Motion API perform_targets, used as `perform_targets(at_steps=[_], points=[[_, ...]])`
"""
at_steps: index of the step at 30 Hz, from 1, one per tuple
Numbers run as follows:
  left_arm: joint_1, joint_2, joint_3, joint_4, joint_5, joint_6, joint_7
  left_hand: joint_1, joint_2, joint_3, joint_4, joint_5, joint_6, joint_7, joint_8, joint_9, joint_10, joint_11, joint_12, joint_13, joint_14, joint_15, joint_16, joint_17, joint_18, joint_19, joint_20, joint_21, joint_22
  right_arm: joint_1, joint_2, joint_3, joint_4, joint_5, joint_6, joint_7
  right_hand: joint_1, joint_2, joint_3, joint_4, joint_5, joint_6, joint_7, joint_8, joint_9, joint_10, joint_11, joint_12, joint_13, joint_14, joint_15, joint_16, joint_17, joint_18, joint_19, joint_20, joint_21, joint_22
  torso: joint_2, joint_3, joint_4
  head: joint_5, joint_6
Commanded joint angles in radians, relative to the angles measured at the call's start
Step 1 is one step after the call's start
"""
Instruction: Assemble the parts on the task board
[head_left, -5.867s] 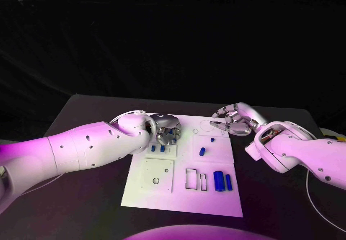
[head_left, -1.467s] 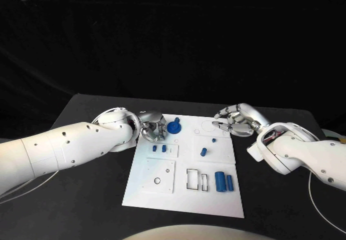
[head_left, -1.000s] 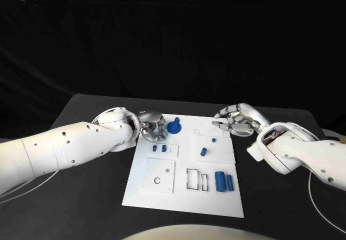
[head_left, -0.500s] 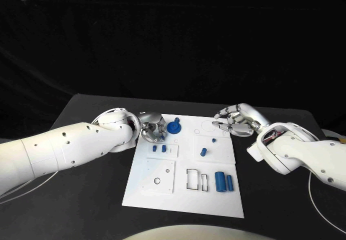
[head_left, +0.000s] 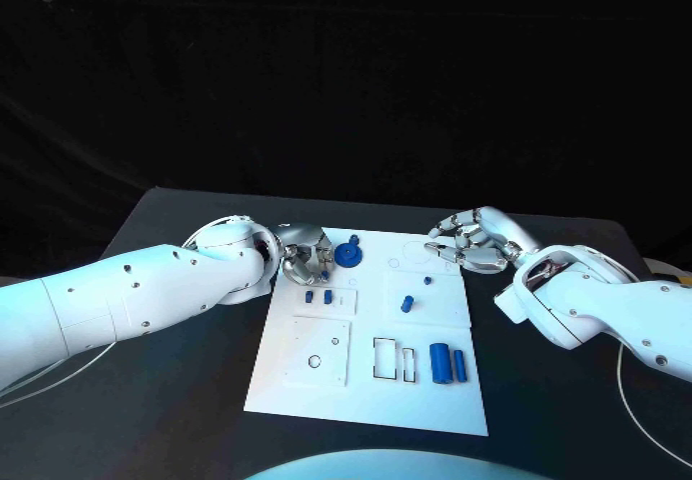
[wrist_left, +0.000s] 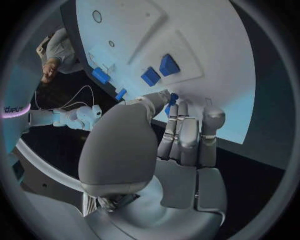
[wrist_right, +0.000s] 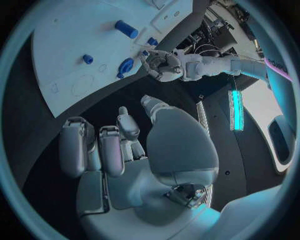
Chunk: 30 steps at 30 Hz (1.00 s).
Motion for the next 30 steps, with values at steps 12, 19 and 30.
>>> perform_targets(at_steps=[12, 19, 30], points=[[0.0, -0.009, 0.001, 0.005, 0.003, 0.004, 0.003, -0.008, -0.009, -0.011, 0.012, 0.005, -0.026, 0.015, -0.021, -0.01, -0.044, 0.012, -0.009, -0.009, -0.012, 0.016, -0.001, -0.02, -0.006, -0.008, 0.012, -0.015, -0.012, -0.001, -0.001, 0.0, -0.004, -0.005, -0.001, 0.006, 0.011, 0.004, -0.002, 0.008, 0.004, -0.01, -0.002, 0.008, 0.001, -0.006, -0.001, -0.008, -0.005, 0.052, -0.004, -0.005, 0.044, 0.014, -0.006, 0.001, -0.006, 0.112, -0.001, 0.0005, 0.0, 0.0, -0.001], [0.0, -0.034, 0.006, 0.018, 0.06, -0.022, 0.034, -0.008, -0.011, -0.016, 0.013, 0.005, -0.029, 0.015, -0.024, -0.012, -0.053, 0.014, -0.012, -0.012, -0.022, 0.018, -0.007, -0.042, -0.002, -0.023, 0.014, -0.028, -0.03, -0.001, -0.002, 0.0, -0.018, -0.005, 0.008, 0.009, 0.033, 0.002, -0.003, 0.011, 0.004, -0.011, -0.003, 0.014, 0.003, -0.142, -0.002, -0.163, -0.178, 0.048, -0.006, -0.014, 0.029, 0.021, -0.022, -0.001, -0.039, 0.092, 0.0, -0.0002, 0.0, -0.003, 0.002], [0.002, -0.098, 0.028, 0.031, 0.493, -0.184, 0.215, 0.0, 0.013, -0.013, 0.045, 0.007, 0.01, 0.025, -0.02, -0.015, -0.055, 0.021, -0.01, -0.037, -0.206, 0.024, -0.169, -0.408, 0.047, -0.209, 0.02, -0.218, -0.272, -0.001, -0.007, 0.0, -0.067, -0.089, 0.112, 0.012, 0.153, -0.044, 0.18, -0.086, -0.058, 0.033, 0.002, 0.031, -0.005, -0.26, 0.002, -0.681, -0.656, 0.032, -0.002, -0.053, -0.029, 0.032, -0.046, -0.001, -0.107, 0.063, -0.001, -0.0003, 0.0003, -0.017, 0.014]])
